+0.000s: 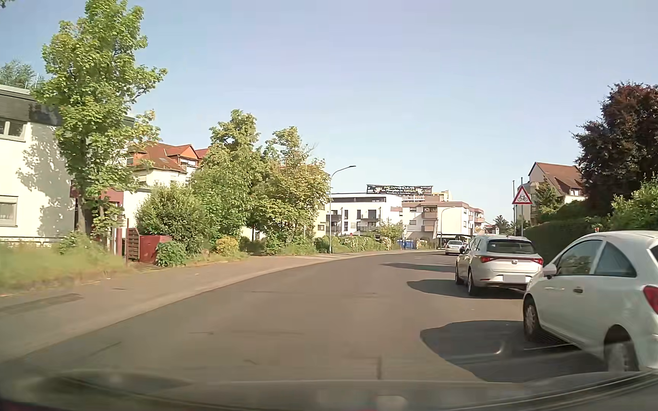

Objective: Follow the waypoints while adhering to traffic rules and regulations

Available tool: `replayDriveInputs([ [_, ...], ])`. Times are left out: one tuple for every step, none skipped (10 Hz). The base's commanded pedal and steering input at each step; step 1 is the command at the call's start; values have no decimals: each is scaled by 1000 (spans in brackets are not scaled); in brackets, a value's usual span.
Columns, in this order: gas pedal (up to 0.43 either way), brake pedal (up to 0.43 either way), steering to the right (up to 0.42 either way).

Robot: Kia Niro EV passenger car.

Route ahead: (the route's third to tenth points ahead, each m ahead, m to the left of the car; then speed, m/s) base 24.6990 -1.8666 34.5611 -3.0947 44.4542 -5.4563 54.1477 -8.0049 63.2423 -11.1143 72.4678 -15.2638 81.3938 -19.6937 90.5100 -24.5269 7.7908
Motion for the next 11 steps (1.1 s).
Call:
replayDriveInputs([
  [118, 30, 43],
  [118, 30, 43],
  [118, 30, 42],
  [118, 30, 42],
  [118, 30, 39],
  [118, 24, 38],
  [118, 30, 37],
  [118, 24, 37],
  [118, 37, 37],
  [118, 30, 37],
  [118, 37, 38],
])
